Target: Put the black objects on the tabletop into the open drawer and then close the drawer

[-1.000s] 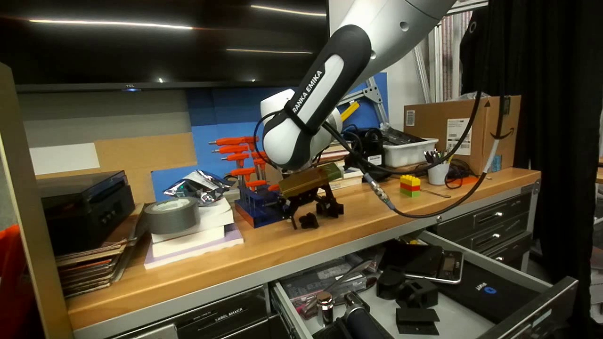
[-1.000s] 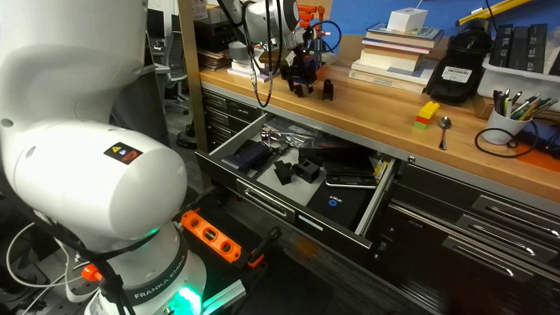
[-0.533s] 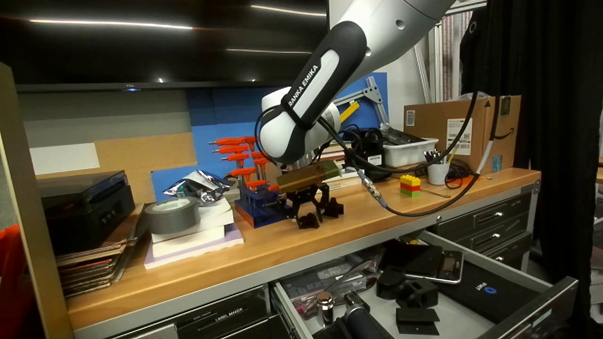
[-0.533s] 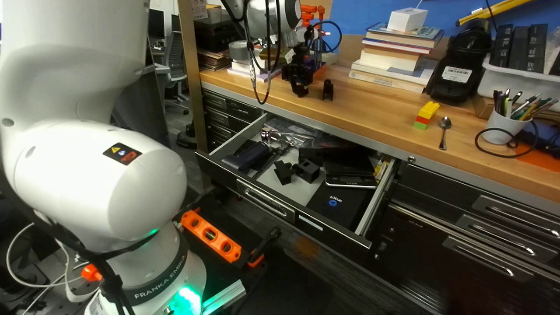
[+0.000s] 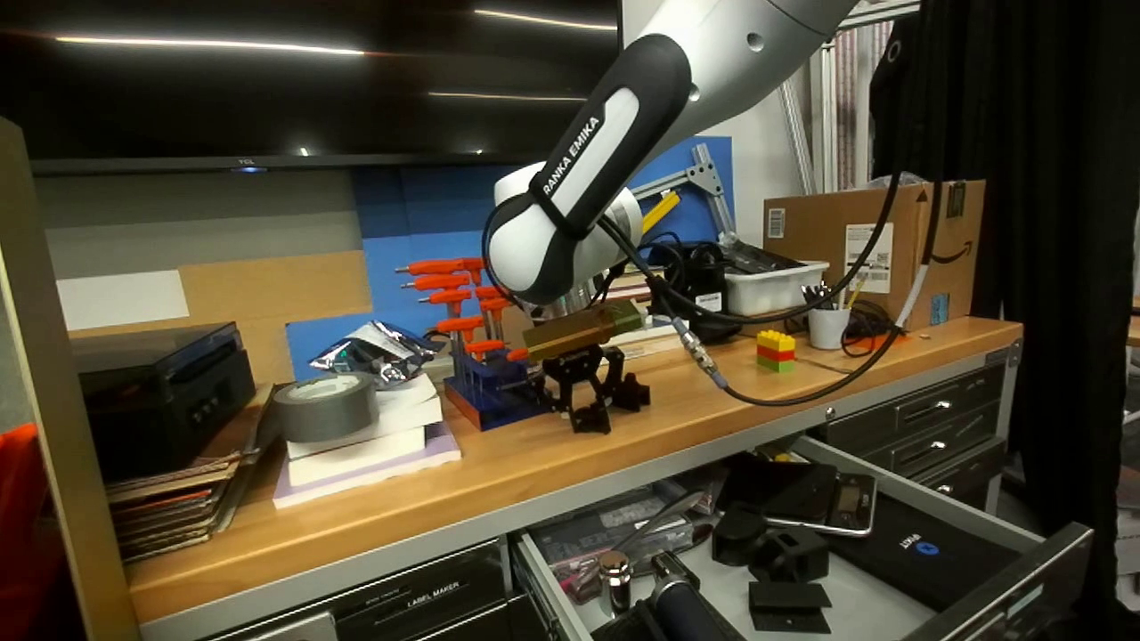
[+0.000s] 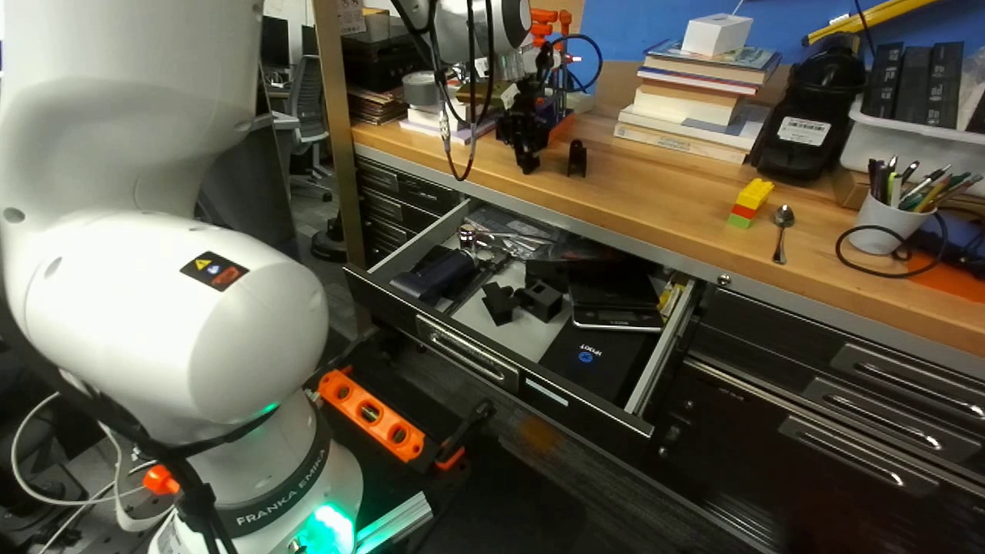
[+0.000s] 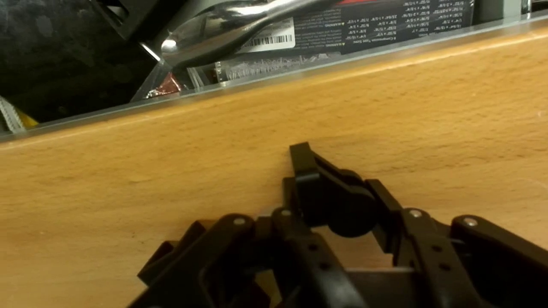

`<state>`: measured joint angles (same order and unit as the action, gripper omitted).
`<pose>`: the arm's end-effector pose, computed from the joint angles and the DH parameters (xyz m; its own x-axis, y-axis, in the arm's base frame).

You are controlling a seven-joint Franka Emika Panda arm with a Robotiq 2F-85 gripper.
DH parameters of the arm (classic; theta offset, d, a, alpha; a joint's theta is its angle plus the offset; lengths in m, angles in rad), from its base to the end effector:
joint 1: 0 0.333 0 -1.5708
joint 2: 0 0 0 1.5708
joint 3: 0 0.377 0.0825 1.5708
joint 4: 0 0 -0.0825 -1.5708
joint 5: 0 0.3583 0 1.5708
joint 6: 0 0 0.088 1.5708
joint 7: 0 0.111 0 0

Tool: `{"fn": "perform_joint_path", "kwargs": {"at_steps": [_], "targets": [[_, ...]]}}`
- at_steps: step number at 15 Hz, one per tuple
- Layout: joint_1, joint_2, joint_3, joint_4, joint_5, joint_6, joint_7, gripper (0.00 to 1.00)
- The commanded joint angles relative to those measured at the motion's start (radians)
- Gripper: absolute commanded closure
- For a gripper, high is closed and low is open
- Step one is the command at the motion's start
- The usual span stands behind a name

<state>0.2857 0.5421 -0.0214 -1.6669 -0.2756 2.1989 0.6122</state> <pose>0.6680 0.1725 0.3556 0.9799 -0.1681 0.1075 -0.1872 -0.9608 0.2046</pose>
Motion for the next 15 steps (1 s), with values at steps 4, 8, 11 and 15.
{"fn": "perform_joint_path", "kwargs": {"at_steps": [4,8,11,15], "targets": [[-0.119,-0.19,0.014,-0.191,0.16,-0.082,-0.166,0.75],[-0.187,-0.319,0.016,-0.329,0.28,-0.127,-0.241,0.75],[-0.218,-0.419,0.021,-0.452,0.378,-0.166,-0.296,0.75],[-0.219,-0.535,0.027,-0.631,0.462,-0.165,-0.292,0.75]]}}
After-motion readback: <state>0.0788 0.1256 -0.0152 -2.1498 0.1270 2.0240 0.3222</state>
